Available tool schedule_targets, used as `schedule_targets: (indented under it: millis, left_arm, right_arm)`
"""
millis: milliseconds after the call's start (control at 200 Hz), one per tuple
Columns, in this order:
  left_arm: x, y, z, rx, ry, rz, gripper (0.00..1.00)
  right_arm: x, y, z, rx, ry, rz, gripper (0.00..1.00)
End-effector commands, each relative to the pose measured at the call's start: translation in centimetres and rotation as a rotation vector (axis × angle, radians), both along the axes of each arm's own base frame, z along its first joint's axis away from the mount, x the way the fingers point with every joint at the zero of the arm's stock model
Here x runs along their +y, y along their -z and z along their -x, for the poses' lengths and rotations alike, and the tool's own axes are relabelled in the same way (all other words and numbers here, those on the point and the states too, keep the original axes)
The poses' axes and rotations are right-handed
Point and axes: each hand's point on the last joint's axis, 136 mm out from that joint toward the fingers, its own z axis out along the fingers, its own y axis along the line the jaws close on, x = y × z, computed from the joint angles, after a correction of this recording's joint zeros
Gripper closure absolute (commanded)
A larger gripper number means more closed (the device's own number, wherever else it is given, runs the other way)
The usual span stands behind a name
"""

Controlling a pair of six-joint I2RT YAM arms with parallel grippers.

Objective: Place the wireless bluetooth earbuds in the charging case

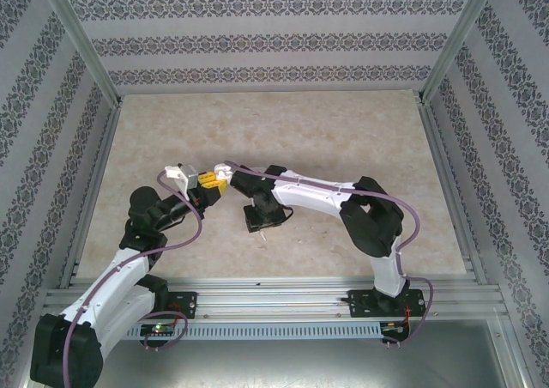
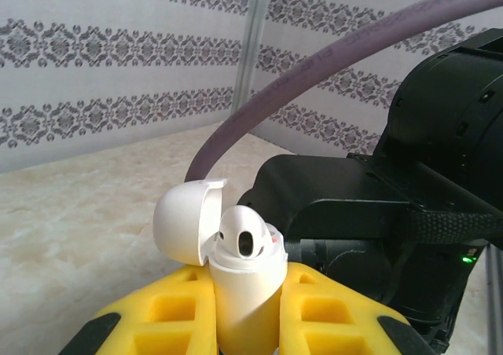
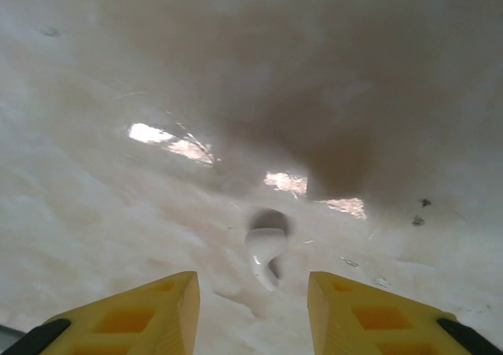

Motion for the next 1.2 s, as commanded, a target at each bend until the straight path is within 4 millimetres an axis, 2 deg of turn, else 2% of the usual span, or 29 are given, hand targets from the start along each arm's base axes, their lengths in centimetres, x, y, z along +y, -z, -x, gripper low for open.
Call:
schedule_targets:
  millis: [0, 220, 480, 779, 1024, 1194]
  left_arm:
    - [-0.8, -0.2, 1.2, -0.022, 0.07, -0.01, 1.0]
    - [-0.1, -0.2, 0.8, -0.022, 0.018, -0.004, 1.0]
    - [0.6, 0.0, 1.0, -0.026, -0.031, -0.003, 1.0]
    - [0.9, 0.2, 1.4, -0.027, -0.049, -0.011, 1.0]
    - [0.8, 0.3, 1.3, -0.027, -0.044, -0.009, 1.0]
    - [0.8, 0.2, 1.4, -0.028, -0.038, -0.004, 1.0]
  right_arm:
    - [-0.2, 0.5, 0.2, 0.001, -0.035, 0.059, 0.59]
    - [0.9, 1.1, 0.5, 0.034, -0.022, 0.021, 0.58]
    - [1.2, 2.0, 0.8, 0.067, -0.03, 0.023, 0.59]
    - [0.5, 3.4, 0.9, 0.092, -0.037, 0.082, 0.63]
    - [-0.3, 3.5, 1.3, 0.105, -0.029, 0.12, 0.74]
    - [-0.6, 3.1, 1.4, 0.109, -0.028, 0.129, 0.71]
